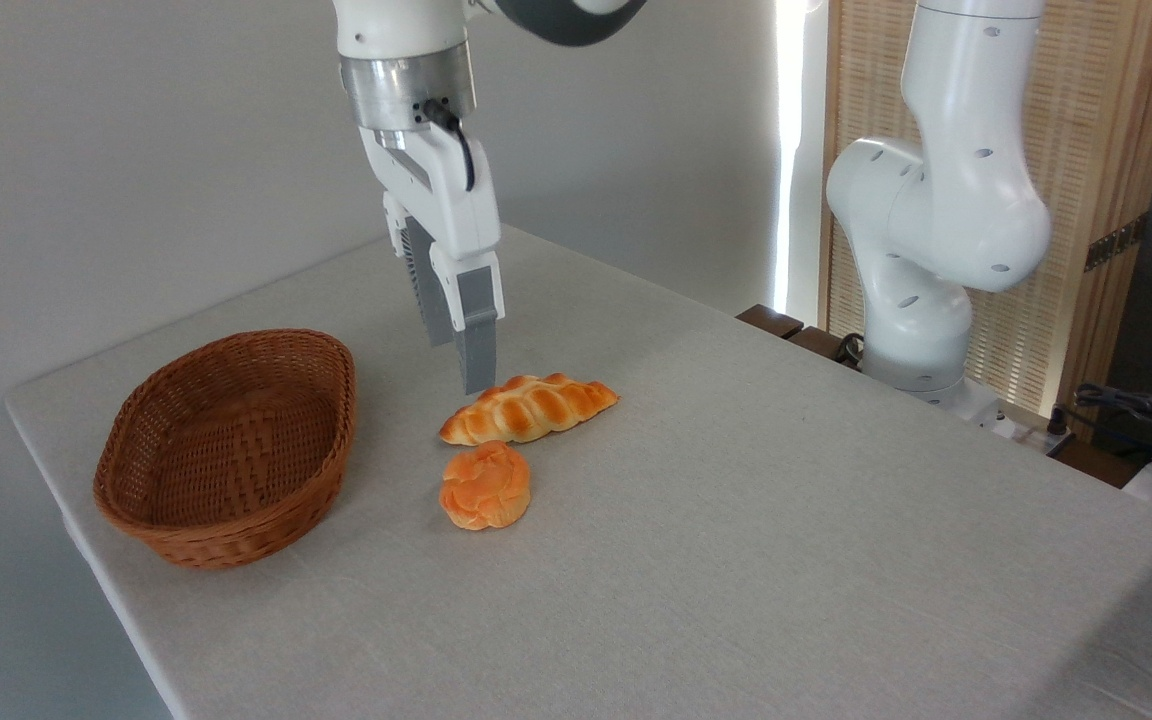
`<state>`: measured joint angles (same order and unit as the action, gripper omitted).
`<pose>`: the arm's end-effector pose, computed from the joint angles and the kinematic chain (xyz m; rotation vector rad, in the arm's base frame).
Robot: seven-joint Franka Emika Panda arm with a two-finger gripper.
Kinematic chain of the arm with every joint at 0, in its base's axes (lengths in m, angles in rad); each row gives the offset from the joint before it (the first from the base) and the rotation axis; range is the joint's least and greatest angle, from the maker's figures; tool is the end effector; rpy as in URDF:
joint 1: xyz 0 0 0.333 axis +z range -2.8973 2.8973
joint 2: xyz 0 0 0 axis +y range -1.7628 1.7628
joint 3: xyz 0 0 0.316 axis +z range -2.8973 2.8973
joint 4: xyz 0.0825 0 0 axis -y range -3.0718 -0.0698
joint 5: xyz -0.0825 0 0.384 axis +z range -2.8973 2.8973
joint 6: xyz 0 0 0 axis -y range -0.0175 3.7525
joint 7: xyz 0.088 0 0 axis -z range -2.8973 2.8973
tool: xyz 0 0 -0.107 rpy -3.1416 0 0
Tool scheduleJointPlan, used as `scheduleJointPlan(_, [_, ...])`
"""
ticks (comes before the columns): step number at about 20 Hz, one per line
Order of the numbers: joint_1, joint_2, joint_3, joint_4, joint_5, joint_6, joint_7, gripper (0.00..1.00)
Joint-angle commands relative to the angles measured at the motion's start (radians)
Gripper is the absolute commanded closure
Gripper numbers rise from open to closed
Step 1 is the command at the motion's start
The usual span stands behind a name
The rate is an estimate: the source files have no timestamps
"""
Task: Put bread into the basket
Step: 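Close the gripper on the round orange bun and lift it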
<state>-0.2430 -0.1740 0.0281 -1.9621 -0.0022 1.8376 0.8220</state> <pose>0.5009 -0.1086 0.5537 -2.7211 1.5520 -0.0772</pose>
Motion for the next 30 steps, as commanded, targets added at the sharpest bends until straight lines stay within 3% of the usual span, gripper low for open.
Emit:
scheduleJointPlan(1, [-0.030, -0.013, 0.013, -0.075, -0.002, 0.064, 0.072, 0.00])
scheduleJointPlan(4, [-0.045, 0.025, 0.010, -0.153, -0.001, 0.204, 0.072, 0.00])
scheduleJointPlan(6, [-0.053, 0.033, 0.009, -0.219, 0.054, 0.303, 0.072, 0.00])
scheduleJointPlan(8, [-0.055, 0.039, 0.009, -0.235, 0.109, 0.316, 0.071, 0.00])
scheduleJointPlan(14, [-0.065, 0.071, 0.004, -0.256, 0.117, 0.330, 0.071, 0.00])
scheduleJointPlan(21, [-0.070, 0.090, 0.004, -0.256, 0.119, 0.330, 0.072, 0.22])
scheduleJointPlan(24, [-0.073, 0.088, 0.004, -0.256, 0.119, 0.330, 0.072, 0.49])
scheduleJointPlan(30, [-0.072, 0.088, 0.004, -0.256, 0.119, 0.328, 0.083, 0.58])
